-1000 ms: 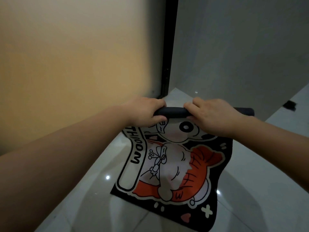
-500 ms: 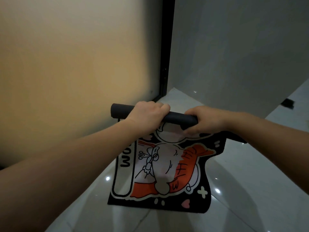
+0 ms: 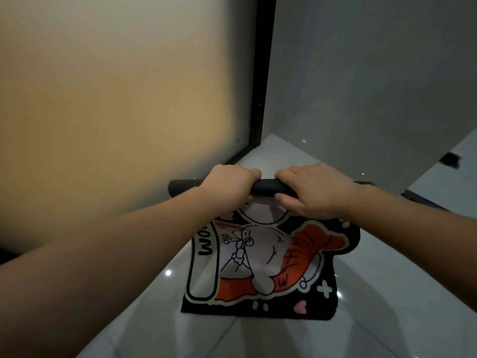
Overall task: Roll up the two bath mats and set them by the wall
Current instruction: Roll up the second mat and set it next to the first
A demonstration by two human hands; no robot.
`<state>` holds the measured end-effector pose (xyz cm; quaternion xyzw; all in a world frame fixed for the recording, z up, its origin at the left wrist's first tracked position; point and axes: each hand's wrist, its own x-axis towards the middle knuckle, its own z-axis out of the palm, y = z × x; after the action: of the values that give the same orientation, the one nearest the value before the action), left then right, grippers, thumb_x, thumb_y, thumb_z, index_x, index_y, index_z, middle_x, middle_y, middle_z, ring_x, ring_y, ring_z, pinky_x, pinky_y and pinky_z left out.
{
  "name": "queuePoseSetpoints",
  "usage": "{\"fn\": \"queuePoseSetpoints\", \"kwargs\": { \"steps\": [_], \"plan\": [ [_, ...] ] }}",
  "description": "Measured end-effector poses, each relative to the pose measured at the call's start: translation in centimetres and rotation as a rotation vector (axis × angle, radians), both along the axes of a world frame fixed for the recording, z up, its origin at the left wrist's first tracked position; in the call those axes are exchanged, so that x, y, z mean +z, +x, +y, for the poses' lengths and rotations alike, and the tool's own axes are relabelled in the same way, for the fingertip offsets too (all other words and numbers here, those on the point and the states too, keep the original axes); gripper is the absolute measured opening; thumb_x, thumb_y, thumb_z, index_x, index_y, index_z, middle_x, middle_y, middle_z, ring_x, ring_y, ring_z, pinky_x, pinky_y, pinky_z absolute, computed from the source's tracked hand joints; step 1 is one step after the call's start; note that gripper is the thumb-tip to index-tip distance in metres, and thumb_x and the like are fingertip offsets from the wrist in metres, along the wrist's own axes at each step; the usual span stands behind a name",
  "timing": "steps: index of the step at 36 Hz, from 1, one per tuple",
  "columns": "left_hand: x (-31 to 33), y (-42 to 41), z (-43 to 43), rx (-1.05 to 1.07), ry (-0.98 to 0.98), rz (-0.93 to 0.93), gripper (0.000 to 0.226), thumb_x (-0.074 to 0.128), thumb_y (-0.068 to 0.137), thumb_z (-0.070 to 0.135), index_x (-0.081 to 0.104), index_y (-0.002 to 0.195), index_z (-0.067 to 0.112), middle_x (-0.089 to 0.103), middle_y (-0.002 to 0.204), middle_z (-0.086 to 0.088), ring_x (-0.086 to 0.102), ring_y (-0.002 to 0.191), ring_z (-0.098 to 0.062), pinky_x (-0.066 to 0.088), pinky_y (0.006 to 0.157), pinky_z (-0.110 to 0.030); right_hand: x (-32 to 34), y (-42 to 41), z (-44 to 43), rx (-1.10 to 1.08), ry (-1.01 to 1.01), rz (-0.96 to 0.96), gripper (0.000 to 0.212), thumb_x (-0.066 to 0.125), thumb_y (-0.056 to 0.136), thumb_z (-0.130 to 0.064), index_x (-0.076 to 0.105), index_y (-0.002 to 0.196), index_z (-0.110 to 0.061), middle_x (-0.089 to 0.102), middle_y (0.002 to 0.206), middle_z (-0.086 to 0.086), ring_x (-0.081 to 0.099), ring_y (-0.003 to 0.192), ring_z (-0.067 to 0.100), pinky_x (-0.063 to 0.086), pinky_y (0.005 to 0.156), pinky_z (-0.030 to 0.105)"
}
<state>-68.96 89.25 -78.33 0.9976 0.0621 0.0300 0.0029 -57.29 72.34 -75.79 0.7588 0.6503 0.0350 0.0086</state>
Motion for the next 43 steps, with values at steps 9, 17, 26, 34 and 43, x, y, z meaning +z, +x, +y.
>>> {"fn": "queuePoseSetpoints", "kwargs": {
  "steps": [9, 17, 26, 34, 43],
  "plan": [
    [-0.8, -0.2, -1.7, -0.064, 0.205, -0.211, 0.029, 0.059, 0.082, 0.039, 0.046, 0.094, 0.017, 0.060, 0.086, -0.002, 0.058, 0.072, -0.025, 0.030, 0.057, -0.034, 0.2, 1.6, 0.5, -0.180, -0.256, 0.529, 0.021, 0.061, 0.081, -0.040, 0.056, 0.097, -0.028, 0.059, 0.077, -0.007, 0.056, 0.067, 0.010, 0.040, 0.057, 0.027],
    [0.1, 0.0, -0.3, -0.022, -0.096, 0.085, 0.060, 0.064, 0.066, 0.050, 0.041, 0.115, 0.024, 0.057, 0.094, 0.005, 0.058, 0.082, -0.021, 0.043, 0.064, -0.033, -1.4, 0.8, -0.1, 0.088, -0.014, -0.159, 0.023, 0.050, 0.088, -0.033, 0.051, 0.106, -0.019, 0.060, 0.088, 0.002, 0.060, 0.075, 0.025, 0.043, 0.058, 0.036],
    [-0.6, -0.5, -0.3, 0.008, -0.217, 0.165, 0.021, 0.060, 0.074, 0.025, 0.050, 0.093, 0.026, 0.046, 0.067, 0.009, 0.048, 0.066, -0.018, 0.030, 0.049, -0.028, -1.7, -0.1, 0.1, 0.077, -0.021, -0.186, 0.039, 0.055, 0.081, -0.038, 0.045, 0.115, -0.021, 0.056, 0.090, 0.002, 0.057, 0.074, 0.024, 0.040, 0.056, 0.033],
    [-1.9, -0.7, -1.4, -0.009, 0.036, -0.124, 0.019, 0.059, 0.082, 0.028, 0.043, 0.091, 0.023, 0.058, 0.080, 0.003, 0.057, 0.069, -0.023, 0.027, 0.051, -0.032, -0.8, 0.5, 0.9, -0.252, -0.259, 0.400, 0.022, 0.064, 0.071, -0.043, 0.053, 0.086, -0.032, 0.057, 0.072, -0.007, 0.055, 0.065, 0.011, 0.038, 0.054, 0.028],
    [-1.0, -0.6, -0.3, 0.046, -0.353, 0.286, 0.057, 0.069, 0.065, 0.046, 0.041, 0.113, 0.032, 0.061, 0.086, 0.008, 0.057, 0.073, -0.017, 0.041, 0.060, -0.028, -2.0, 0.1, -0.4, 0.055, 0.020, -0.213, 0.016, 0.059, 0.081, -0.026, 0.051, 0.092, -0.017, 0.056, 0.075, 0.001, 0.054, 0.061, 0.024, 0.035, 0.051, 0.033]
  ]
}}
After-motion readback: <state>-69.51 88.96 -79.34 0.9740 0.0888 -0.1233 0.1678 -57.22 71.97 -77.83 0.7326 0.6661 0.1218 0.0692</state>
